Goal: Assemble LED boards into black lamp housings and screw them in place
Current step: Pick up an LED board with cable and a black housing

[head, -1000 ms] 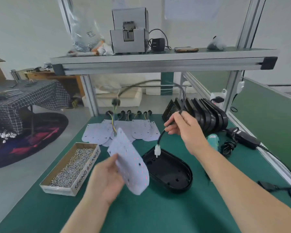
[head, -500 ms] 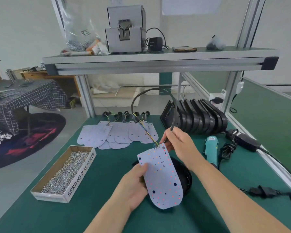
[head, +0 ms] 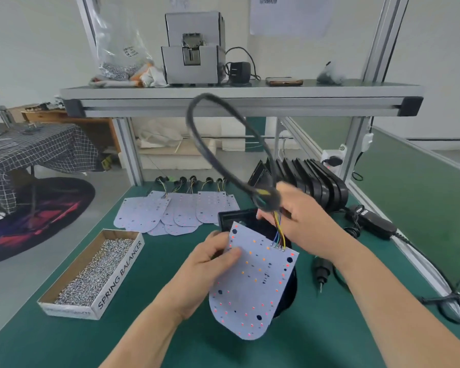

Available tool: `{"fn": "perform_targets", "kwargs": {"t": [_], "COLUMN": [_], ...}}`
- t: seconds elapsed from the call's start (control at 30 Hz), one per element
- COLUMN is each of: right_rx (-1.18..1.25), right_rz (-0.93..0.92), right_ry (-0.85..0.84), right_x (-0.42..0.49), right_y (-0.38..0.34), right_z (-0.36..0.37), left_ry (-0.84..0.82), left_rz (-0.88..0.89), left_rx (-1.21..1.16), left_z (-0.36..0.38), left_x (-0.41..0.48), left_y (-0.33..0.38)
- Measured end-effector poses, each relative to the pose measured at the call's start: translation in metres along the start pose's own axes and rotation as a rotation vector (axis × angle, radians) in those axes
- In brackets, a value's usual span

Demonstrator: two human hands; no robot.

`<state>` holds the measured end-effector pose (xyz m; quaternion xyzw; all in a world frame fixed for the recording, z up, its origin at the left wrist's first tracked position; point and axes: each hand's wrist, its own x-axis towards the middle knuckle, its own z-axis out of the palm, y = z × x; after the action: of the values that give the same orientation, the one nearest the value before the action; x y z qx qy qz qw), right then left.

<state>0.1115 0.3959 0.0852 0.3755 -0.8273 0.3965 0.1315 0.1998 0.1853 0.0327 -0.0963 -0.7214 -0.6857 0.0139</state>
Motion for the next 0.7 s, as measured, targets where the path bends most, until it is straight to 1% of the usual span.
{"fn": "perform_targets", "kwargs": {"t": [0.03,0.07,0.1,0.13,0.17,0.23,0.27,0.3,0.33,0.4,0.43,0.47,0.5,0.57,0.6,0.63,0.67,0.7], "right_rx": [-0.098,-0.095,0.035,0.262,0.526,1.065,1.227,1.306,1.311,1.165,1.032,0.805,0.496,-0.255,-0.551,-0.724,-0.828,-0.877], "right_rz": [-0.08,-0.087,0.015,0.175,0.287,0.41,0.459,0.502,0.563,0.707,0.744,0.736,0.686,0.533,0.493,0.509,0.548,0.606], "right_ry": [0.065,0.08,0.043,0.009,-0.033,-0.132,-0.177,-0.23,-0.262,-0.208,-0.127,-0.084,-0.083,-0.107,-0.118,-0.112,-0.123,-0.126], "right_x": [0.001,0.01,0.017,0.025,0.028,0.018,0.007,-0.006,-0.014,-0.021,-0.02,-0.019,-0.018,-0.019,-0.02,-0.021,-0.022,-0.024], "right_y": [-0.001,-0.003,-0.007,-0.011,-0.008,0.001,0.002,0.003,0.001,0.0,0.002,0.004,0.01,0.03,0.042,0.053,0.063,0.074], "right_z": [-0.002,-0.001,-0.004,-0.008,-0.011,-0.006,0.001,0.012,0.024,0.043,0.048,0.048,0.048,0.047,0.045,0.041,0.036,0.032], "left_ry": [0.001,0.001,-0.007,-0.025,-0.042,-0.06,-0.071,-0.079,-0.079,-0.076,-0.065,-0.049,-0.028,0.044,0.087,0.127,0.157,0.179], "left_rz": [0.007,0.006,-0.005,-0.021,-0.044,-0.101,-0.125,-0.152,-0.185,-0.255,-0.285,-0.311,-0.337,-0.37,-0.365,-0.349,-0.331,-0.316], "left_rx": [0.0,-0.013,-0.055,-0.11,-0.162,-0.282,-0.353,-0.412,-0.454,-0.508,-0.535,-0.57,-0.611,-0.674,-0.684,-0.681,-0.673,-0.667], "left_z": [0.0,-0.001,-0.002,-0.003,-0.004,-0.008,-0.009,-0.009,-0.008,-0.008,-0.008,-0.01,-0.013,-0.02,-0.025,-0.031,-0.037,-0.043], "left_x": [-0.001,0.0,0.0,-0.001,-0.001,-0.002,-0.002,-0.002,-0.002,-0.001,-0.001,-0.001,-0.001,0.0,0.0,0.0,-0.001,-0.002], "left_y": [0.002,0.002,0.002,0.004,0.005,0.008,0.009,0.01,0.011,0.012,0.012,0.011,0.012,0.014,0.015,0.016,0.017,0.018]}}
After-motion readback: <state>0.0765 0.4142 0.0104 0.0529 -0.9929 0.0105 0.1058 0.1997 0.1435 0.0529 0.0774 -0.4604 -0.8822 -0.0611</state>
